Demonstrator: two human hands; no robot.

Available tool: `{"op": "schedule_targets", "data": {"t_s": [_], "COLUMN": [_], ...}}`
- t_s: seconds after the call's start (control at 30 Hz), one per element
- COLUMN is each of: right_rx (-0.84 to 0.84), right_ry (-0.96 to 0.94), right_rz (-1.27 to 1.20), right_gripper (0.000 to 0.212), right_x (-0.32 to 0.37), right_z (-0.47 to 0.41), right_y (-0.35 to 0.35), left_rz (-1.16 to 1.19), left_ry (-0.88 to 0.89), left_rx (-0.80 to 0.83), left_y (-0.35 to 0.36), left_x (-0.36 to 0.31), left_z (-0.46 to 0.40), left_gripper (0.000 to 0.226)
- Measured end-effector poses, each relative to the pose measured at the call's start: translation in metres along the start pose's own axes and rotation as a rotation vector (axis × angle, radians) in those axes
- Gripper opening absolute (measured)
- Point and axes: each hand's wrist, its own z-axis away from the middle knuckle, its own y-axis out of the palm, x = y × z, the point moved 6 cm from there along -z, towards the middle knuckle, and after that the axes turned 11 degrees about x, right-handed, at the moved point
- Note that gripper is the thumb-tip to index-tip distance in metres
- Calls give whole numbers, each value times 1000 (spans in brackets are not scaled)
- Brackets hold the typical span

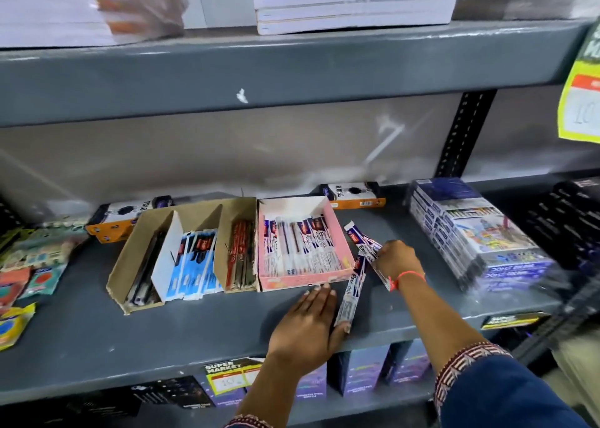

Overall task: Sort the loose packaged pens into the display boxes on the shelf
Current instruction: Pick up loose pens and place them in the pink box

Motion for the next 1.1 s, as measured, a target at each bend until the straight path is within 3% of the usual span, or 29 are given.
{"op": "schedule_targets", "data": {"t_s": [0.13,0.27,0.37,0.5,0.77,1.1], "right_rx": [-6,-49,8,112,240,241], "right_ry": [31,-12,-82,-195,-397,-426], "right_rz": [-141,-542,-905,-1100,-1199,-1151], "right_gripper": [17,4,30,29,21,20], "right_x": [-9,-19,-19,-4,6,8], "right_z": [-5,1,14,43,94,114], "right_y": [-5,-10,-8,-4,10,12], "left_rz": [-9,13,-17,-59,-43,-54], "left_ry": [-7,17,11,23,-1,26], "left_rx": [-38,-60,-18,-54,-61,-58], "left_y": [0,-11,-8,-8,-7,-5], "left_x": [1,-4,-2,-3,0,-1], "left_z": [3,4,2,3,3,7], "left_gripper": [72,91,101,105,65,67]}}
